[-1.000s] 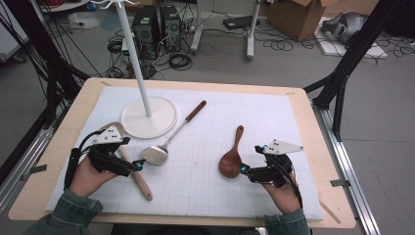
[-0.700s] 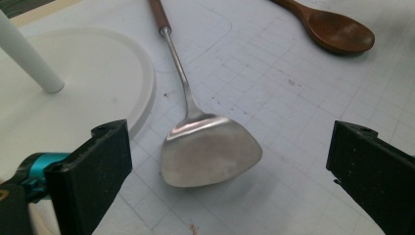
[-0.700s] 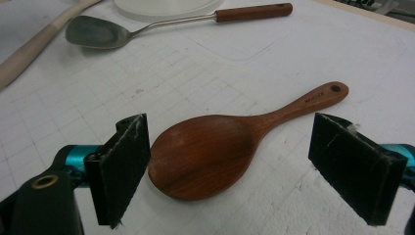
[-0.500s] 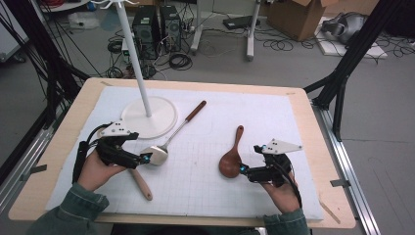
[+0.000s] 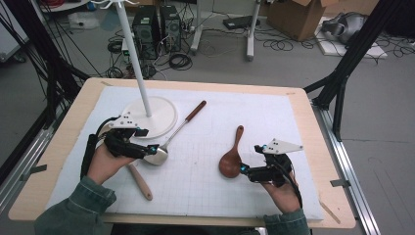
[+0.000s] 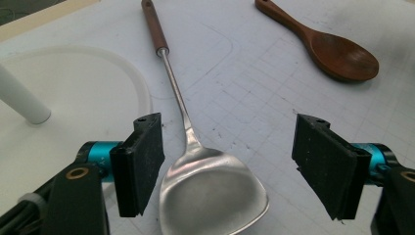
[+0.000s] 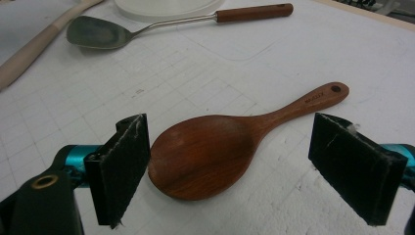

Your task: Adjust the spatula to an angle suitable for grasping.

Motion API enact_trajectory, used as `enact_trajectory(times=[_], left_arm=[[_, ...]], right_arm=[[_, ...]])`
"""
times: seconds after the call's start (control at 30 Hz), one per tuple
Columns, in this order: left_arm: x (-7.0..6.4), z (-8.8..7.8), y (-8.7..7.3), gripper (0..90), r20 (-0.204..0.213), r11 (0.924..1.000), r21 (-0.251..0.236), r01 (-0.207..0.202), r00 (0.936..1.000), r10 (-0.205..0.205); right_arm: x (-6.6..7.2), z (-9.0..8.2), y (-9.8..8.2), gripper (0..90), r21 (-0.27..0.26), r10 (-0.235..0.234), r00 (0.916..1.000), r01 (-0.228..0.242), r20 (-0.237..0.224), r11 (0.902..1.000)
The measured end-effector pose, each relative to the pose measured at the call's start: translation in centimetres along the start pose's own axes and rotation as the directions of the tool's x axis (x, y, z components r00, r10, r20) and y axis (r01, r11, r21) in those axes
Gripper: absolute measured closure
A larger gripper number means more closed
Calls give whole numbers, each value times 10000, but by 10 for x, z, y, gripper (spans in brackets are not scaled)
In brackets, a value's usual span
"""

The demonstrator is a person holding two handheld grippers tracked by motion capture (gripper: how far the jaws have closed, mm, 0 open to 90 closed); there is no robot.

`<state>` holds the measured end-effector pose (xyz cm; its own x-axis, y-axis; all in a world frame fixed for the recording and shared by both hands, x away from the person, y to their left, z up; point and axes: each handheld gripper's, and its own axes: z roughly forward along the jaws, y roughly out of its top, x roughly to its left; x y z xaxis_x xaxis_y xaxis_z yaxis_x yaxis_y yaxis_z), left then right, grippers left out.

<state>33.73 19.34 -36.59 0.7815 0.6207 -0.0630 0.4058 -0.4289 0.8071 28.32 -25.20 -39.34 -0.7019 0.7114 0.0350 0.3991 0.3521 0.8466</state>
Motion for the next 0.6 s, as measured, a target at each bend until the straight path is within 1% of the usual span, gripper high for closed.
enact_trajectory(times=[0.03, 0.13, 0.17, 0.2, 0.23, 0.27, 0.3, 0.37, 0.43, 0.47, 0.57, 0.6], left_arm=[[1, 2, 1, 296, 10, 10000, 65, -58, 10000, 58], [4, 6, 4, 335, 3, 9998, 207, 72, 10000, -72], [6, 10, 6, 344, 27, 9994, 341, 60, 10000, -61], [6, 10, 6, 361, 27, 9994, 341, 60, 10000, -61], [8, 14, 9, 379, 136, 9992, 392, 96, 9999, -101], [8, 14, 9, 389, 136, 9992, 392, 96, 9999, -101], [10, 19, 12, 394, 230, 9985, 539, 123, 9996, -136], [10, 21, 13, 416, 233, 9981, 592, 163, 9996, -177], [12, 28, 18, 426, 241, 9980, 616, 155, 9996, -170], [12, 28, 18, 426, 241, 9980, 616, 155, 9996, -170], [14, 36, 24, 435, 232, 9974, 691, 186, 9995, -203], [14, 36, 24, 440, 232, 9974, 691, 186, 9995, -203]], right_arm=[[0, 0, 0, 147, -15, 30, 10000, -30, -5, 10000], [-1, 1, 0, 147, -4, -32, 10000, 32, -41, 10000], [-1, 1, 0, 147, 19, 1, 10000, -1, -26, 10000], [-1, 1, 0, 147, 20, 3, 10000, -3, -29, 10000], [-1, 1, 0, 147, 20, 19, 10000, -19, -25, 10000], [-1, 1, 0, 147, 11, 32, 10000, -32, -28, 10000], [-1, 1, 0, 147, 23, 39, 10000, -38, -28, 10000], [-1, 1, 0, 147, -18, -3, 10000, 3, -7, 10000], [-1, 1, 0, 147, -23, -6, 10000, 6, -17, 10000], [-1, 1, 0, 147, -31, 2, 10000, -2, -27, 10000], [-1, 1, 0, 147, -13, 14, 10000, -14, -34, 10000], [-1, 1, 0, 147, -13, 14, 10000, -14, -34, 10000]])
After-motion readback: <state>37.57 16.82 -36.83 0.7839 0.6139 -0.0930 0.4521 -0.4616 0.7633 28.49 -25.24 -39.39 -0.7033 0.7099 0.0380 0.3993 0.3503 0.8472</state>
